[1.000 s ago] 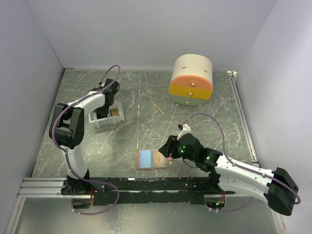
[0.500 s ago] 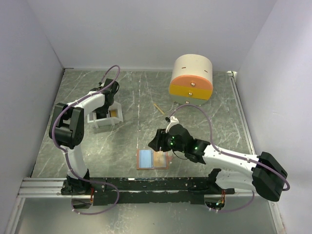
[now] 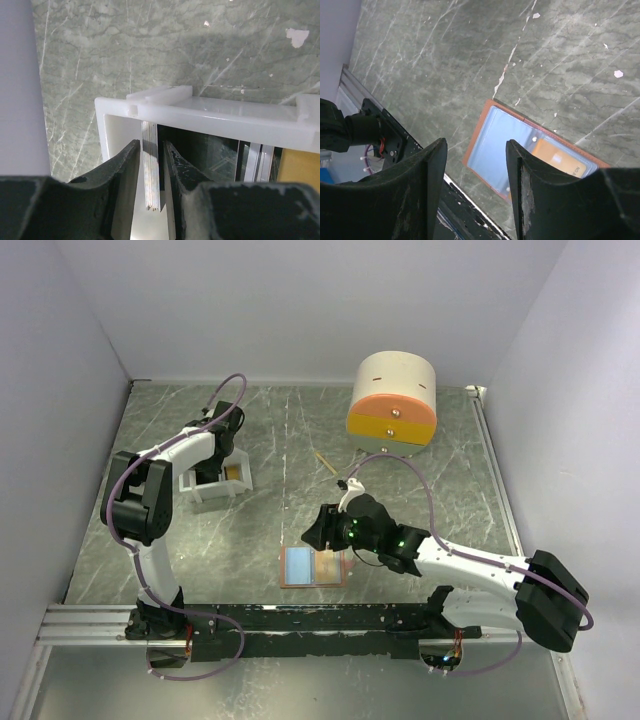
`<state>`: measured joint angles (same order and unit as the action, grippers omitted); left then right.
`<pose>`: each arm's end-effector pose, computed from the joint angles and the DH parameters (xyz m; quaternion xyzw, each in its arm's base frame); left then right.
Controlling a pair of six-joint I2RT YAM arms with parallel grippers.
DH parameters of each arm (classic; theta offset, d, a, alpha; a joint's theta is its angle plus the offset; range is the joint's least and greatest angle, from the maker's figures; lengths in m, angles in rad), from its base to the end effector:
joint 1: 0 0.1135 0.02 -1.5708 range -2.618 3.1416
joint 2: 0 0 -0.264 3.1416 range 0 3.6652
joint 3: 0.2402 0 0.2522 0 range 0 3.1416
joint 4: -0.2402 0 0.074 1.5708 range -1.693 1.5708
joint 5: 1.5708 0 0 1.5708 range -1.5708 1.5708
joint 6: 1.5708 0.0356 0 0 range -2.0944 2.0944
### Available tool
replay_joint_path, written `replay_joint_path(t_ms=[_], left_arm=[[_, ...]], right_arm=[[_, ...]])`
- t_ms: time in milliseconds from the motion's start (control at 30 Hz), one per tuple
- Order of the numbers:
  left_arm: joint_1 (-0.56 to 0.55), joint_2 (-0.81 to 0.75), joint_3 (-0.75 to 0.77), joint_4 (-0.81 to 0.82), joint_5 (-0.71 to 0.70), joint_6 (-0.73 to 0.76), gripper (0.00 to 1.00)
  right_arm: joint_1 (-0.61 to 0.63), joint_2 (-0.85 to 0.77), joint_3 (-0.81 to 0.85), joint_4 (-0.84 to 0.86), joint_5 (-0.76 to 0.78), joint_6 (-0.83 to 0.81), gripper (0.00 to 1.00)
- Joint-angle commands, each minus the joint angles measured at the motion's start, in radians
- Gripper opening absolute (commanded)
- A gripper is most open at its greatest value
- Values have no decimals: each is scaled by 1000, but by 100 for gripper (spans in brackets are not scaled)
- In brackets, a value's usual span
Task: Put the credit cards into the card holder
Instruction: Pick up the credit card from the storage box.
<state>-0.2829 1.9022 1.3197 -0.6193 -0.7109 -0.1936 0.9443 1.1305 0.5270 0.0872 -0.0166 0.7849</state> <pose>0.3713 -0.0837 0.1843 -0.0226 0.9235 0.2918 0.2479 0.1394 0.1936 0.2086 -0.0730 0.8611 0.3875 0.3211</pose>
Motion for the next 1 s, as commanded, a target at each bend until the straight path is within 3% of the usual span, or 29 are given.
replay_joint_path(t_ms=[0, 500, 667, 967], left_arm=[[10, -17, 35, -12, -47, 5, 34], [11, -5, 44, -27, -66, -3, 27], [17, -3, 43, -26, -52, -3, 20], [22, 21, 42, -30, -45, -12, 31]], right_arm=[[3, -3, -11, 26, -9, 2, 51], [3, -9, -15, 28, -10, 5, 51], [2, -15, -18, 25, -8, 7, 51], [3, -18, -18, 25, -9, 6, 51]])
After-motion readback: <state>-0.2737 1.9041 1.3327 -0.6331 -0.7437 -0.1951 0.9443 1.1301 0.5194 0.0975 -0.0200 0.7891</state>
